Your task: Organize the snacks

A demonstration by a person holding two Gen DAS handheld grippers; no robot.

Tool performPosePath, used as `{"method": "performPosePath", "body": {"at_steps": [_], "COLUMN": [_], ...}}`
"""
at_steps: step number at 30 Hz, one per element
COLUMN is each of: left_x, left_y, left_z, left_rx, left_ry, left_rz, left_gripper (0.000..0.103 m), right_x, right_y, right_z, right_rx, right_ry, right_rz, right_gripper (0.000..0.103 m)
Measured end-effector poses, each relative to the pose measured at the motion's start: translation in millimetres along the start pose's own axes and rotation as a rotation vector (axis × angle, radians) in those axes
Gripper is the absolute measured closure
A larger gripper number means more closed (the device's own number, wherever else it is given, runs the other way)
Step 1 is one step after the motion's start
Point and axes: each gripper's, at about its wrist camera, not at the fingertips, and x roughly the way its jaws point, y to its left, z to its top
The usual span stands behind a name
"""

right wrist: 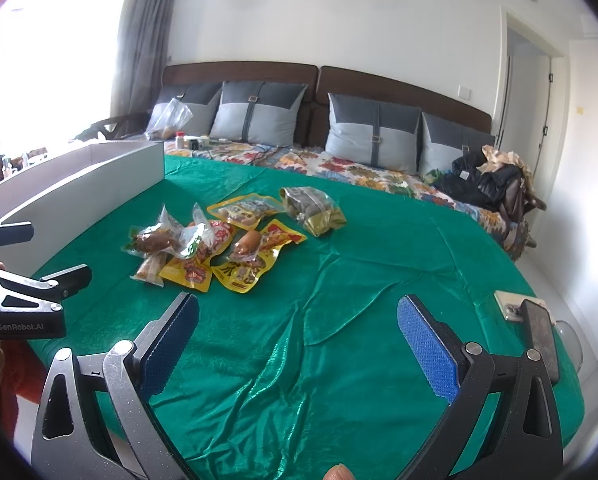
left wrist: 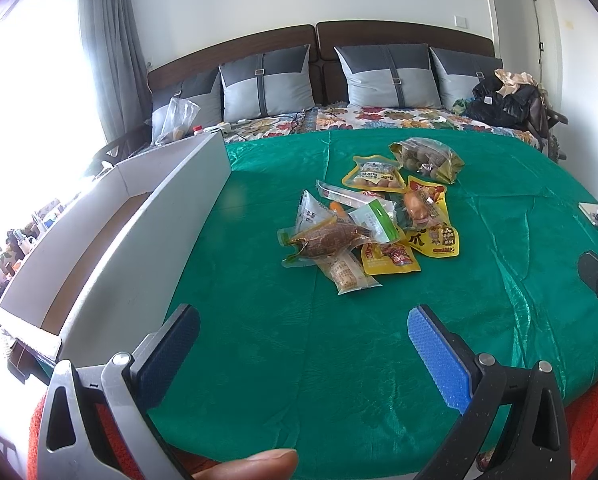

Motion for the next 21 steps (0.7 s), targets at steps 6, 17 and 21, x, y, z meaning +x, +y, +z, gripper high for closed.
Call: {"method": "performPosePath", "body": {"at_steps": [6, 17, 21], "left_x": [-0.3, -0.2, -0.2], "left_y": [-1.2, -0.9, -0.8], "left_z": [-0.9, -1.2, -1.2], "left_rx": [0.001, 0.000, -0.001], "left_ry": [-0.001, 0.000, 0.000], "left_rz": [-0.003, -0.003, -0.003], "left_gripper": [0.000, 0.000, 0.000], "right_x": [-0.1, -0.1, -0.2], "right_y": [-0.4, -0.5, -0.5], "right_z": [0.2, 0.4, 0.5], "right_rx": [0.000, 0.000, 0.001], "right_ry": [0.001, 0.001, 0.001], "right_rz": [0.000, 0.000, 0.000], "right_gripper": [0.002, 0.002, 0.002]}}
